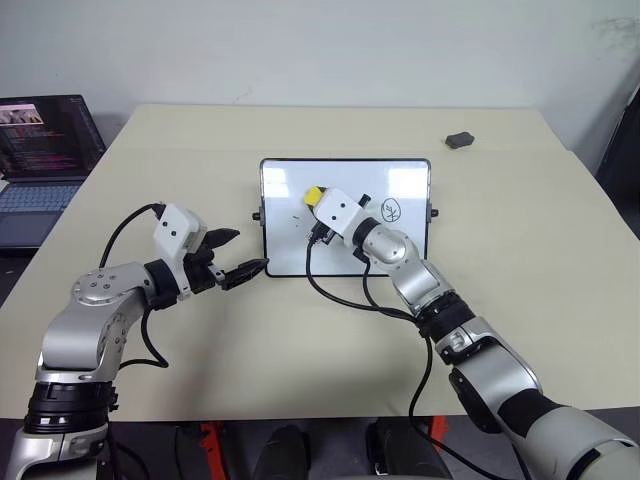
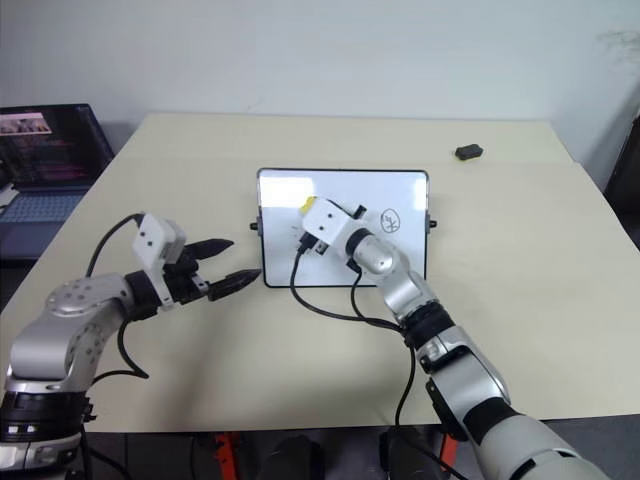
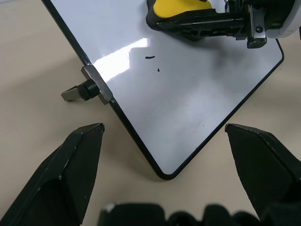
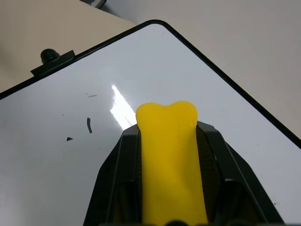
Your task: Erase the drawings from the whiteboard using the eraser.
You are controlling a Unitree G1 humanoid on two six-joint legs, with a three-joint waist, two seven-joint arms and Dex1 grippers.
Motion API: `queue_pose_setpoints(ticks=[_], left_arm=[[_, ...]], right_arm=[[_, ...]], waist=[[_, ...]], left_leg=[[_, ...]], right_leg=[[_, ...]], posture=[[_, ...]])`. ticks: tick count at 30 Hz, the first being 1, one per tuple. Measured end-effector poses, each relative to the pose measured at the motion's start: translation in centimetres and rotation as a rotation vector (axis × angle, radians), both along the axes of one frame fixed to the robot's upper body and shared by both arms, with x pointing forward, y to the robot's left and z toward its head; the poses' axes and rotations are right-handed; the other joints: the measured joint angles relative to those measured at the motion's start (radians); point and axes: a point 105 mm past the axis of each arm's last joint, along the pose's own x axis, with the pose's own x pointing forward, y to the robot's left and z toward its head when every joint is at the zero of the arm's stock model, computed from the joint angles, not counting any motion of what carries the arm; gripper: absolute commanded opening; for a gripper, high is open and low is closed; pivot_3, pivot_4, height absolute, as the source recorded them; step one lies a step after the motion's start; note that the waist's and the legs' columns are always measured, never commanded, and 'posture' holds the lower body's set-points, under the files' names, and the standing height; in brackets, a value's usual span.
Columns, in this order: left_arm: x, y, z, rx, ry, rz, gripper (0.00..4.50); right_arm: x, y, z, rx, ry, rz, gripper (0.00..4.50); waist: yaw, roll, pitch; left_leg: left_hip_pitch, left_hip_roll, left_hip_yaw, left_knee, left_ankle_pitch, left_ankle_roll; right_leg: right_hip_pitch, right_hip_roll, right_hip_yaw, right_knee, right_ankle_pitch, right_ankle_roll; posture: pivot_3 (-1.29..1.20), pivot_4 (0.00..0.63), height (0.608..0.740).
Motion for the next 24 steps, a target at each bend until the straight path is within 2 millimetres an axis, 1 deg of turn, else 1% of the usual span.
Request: queue_pose_setpoints(ticks=[3, 5, 9, 12, 13, 15, 19, 21, 23, 24], left_arm=[[-0.2, 0.2, -0.6, 0.0, 0.02, 0.005, 4.5], [-0.3, 0.2, -0.6, 0.0, 0.021, 0.006, 4.5], [-0.4, 0.2, -0.8, 0.001, 0.027, 0.005, 4.5], [-0.5, 0.2, -0.9, 0.001, 0.03, 0.005, 4.5], [-0.5, 0.2, -0.9, 0.001, 0.03, 0.006, 4.5], [-0.5, 0.2, -0.9, 0.001, 0.031, 0.005, 4.5], [-0.6, 0.2, -1.1, 0.002, 0.036, 0.006, 4.5], [-0.6, 0.2, -1.1, 0.002, 0.037, 0.006, 4.5], [-0.6, 0.2, -1.1, 0.002, 0.037, 0.006, 4.5], [-0.6, 0.2, -1.1, 0.002, 0.037, 0.006, 4.5]], right_arm=[[-1.0, 1.2, -1.2, -0.063, 0.03, 0.085, 1.17], [-2.0, 1.8, -2.6, -0.112, 0.066, 0.142, 1.17], [-3.4, 2.4, -4.8, -0.206, 0.12, 0.219, 1.17], [-3.5, 2.4, -5.0, -0.243, 0.117, 0.226, 1.17], [-3.4, 2.4, -4.9, -0.231, 0.105, 0.211, 1.17], [-2.6, 2.5, -3.8, -0.176, 0.064, 0.157, 1.17], [-0.3, 0.9, 0.2, -0.057, -0.059, 0.009, 1.17], [0.2, 0.4, 1.8, -0.015, -0.111, -0.027, 1.17], [0.3, 0.5, 2.1, -0.003, -0.12, -0.032, 1.17], [0.3, 0.6, 1.8, -0.01, -0.109, -0.027, 1.17]], waist=[[-0.003, 0.0, 0.0], [-0.004, 0.0, 0.0], [-0.003, 0.0, 0.0], [-0.002, 0.0, 0.0], [-0.002, 0.0, 0.0], [-0.002, 0.0, 0.001], [0.001, 0.001, 0.001], [-0.001, 0.0, 0.001], [-0.002, 0.0, 0.001], [-0.003, 0.0, 0.001]], left_leg=[[0.0, 0.0, 0.0, 0.0, 0.0, 0.0], [0.0, 0.0, 0.0, -0.001, 0.0, 0.0], [0.0, 0.0, 0.0, 0.0, 0.0, 0.0], [0.001, 0.0, 0.0, 0.0, 0.0, 0.0], [0.001, 0.0, -0.001, 0.0, 0.0, 0.0], [0.001, 0.0, -0.001, 0.0, 0.0, 0.0], [0.0, 0.0, -0.001, 0.0, 0.0, 0.0], [0.0, 0.0, 0.0, -0.001, 0.0, 0.0], [-0.001, 0.0, 0.0, -0.002, 0.0, 0.0], [-0.002, 0.0, 0.0, -0.002, 0.0, 0.0]], right_leg=[[0.0, 0.0, 0.0, -0.001, 0.0, 0.0], [0.0, 0.0, 0.0, -0.001, 0.0, 0.0], [0.001, 0.0, 0.0, -0.001, 0.0, 0.0], [0.001, 0.0, 0.0, -0.001, 0.0, 0.0], [0.001, 0.0, -0.001, 0.0, 0.0, 0.0], [0.001, 0.0, -0.001, 0.001, 0.0, 0.0], [0.0, 0.0, 0.0, 0.0, 0.0, 0.0], [0.0, 0.0, 0.0, -0.002, 0.0, 0.0], [0.0, 0.0, 0.0, -0.004, 0.0, 0.0], [-0.001, 0.0, 0.0, -0.005, 0.0, 0.0]], posture=[[0.0, 0.15, 0.74], [0.0, 0.15, 0.74], [0.0, 0.15, 0.74], [0.0, 0.15, 0.74], [0.0, 0.15, 0.74], [0.0, 0.15, 0.74], [0.0, 0.15, 0.74], [0.0, 0.15, 0.74], [0.0, 0.15, 0.74], [0.0, 0.15, 0.74]])
